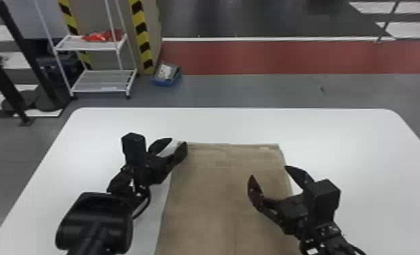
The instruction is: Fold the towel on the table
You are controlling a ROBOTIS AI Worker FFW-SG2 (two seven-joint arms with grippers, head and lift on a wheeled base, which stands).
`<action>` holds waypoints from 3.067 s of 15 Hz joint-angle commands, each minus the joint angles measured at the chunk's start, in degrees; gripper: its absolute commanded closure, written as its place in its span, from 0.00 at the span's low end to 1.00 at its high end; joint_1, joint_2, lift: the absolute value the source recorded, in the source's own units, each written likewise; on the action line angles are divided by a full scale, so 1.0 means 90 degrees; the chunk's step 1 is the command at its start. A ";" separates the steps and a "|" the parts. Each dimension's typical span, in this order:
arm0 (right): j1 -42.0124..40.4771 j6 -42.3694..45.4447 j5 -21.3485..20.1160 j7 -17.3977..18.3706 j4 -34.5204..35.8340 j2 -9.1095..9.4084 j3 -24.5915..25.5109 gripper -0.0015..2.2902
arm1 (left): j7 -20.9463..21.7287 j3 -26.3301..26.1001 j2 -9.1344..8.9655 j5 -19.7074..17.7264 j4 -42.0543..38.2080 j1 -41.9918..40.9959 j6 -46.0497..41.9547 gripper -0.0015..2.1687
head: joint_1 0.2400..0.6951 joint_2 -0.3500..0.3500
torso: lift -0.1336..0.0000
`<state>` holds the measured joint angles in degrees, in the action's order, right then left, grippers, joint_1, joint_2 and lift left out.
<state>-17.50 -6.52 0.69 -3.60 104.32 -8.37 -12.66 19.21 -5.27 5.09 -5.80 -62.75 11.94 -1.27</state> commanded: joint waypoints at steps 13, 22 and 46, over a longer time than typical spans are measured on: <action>0.0011 -0.0052 0.0011 -0.0001 -0.0038 0.0012 -0.0029 0.05 | 0.0297 -0.0020 -0.0028 0.0107 -0.0108 -0.0155 0.0000 0.28 | 1.00 0.54 | 0.14; 0.0011 -0.0033 0.0099 -0.0001 -0.0038 0.0002 -0.0019 0.05 | 0.0258 0.0117 -0.0009 0.0088 -0.0508 -0.0419 0.0039 0.46 | 1.00 0.56 | 0.15; -0.0292 -0.0052 0.0988 0.0751 0.0499 -0.0184 0.1260 0.05 | 0.0844 0.0410 0.0069 0.0957 -0.6758 -0.4423 0.3554 0.01 | 1.00 0.28 | 0.15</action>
<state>-19.84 -7.00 9.36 3.16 108.70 -10.02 -1.82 26.85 -3.09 5.75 2.76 -122.94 -26.30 33.79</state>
